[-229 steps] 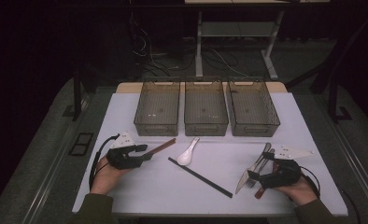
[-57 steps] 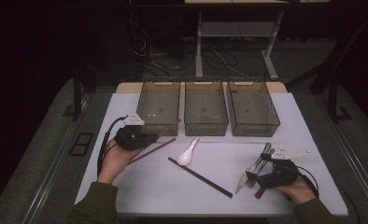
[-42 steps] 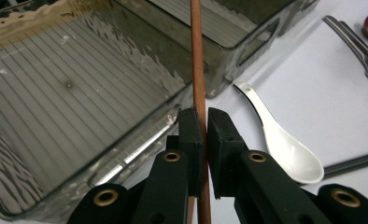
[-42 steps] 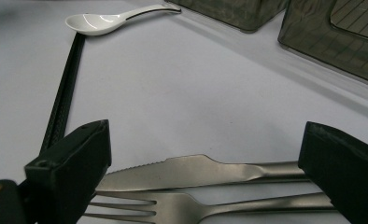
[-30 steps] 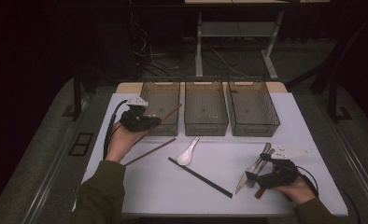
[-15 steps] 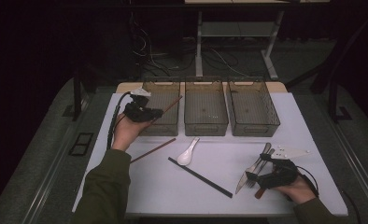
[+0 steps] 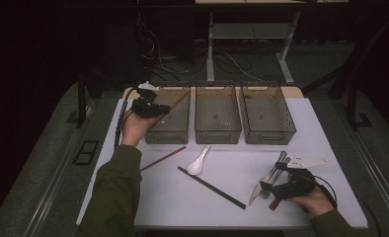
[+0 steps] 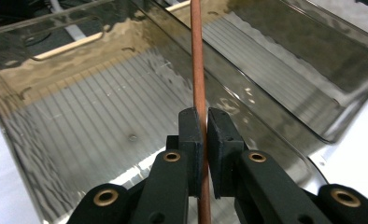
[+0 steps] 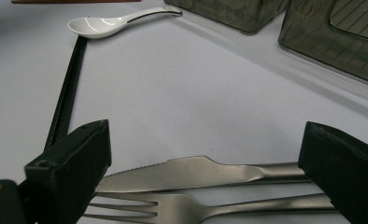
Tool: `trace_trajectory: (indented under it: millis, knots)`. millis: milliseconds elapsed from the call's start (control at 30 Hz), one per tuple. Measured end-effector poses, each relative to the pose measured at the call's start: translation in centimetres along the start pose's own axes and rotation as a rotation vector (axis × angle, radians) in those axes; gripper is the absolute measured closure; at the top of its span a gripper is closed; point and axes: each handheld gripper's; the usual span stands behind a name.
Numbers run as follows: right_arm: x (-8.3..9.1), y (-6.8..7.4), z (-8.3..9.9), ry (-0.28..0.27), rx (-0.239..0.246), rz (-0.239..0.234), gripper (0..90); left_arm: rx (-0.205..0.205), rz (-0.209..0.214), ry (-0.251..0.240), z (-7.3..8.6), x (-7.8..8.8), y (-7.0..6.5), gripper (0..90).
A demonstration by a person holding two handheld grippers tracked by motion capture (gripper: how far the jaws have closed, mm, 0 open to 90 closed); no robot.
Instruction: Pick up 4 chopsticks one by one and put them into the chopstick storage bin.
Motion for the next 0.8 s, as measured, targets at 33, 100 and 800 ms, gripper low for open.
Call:
trace_trajectory:
  millis: [33,100,800]
  knots:
    - [0.0,0.0,0.0,-0.001,0.0,0.0,2.5,0.001,-0.008,-0.001,-0.2,-0.1,0.2,83.8]
    - [0.0,0.0,0.0,-0.002,0.0,0.0,2.5,0.003,-0.015,-0.003,-0.5,-0.3,0.6,83.9]
    - [0.1,0.0,0.1,-0.004,-0.002,0.004,2.5,0.033,-0.052,-0.025,-2.7,-3.7,2.9,83.9]
Point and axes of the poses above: each handheld gripper's, and its own axes: x roughly backward along the jaws, z roughly out of its underside, y roughly to its left, and after that the axes turned 3 degrees about -x, right-handed
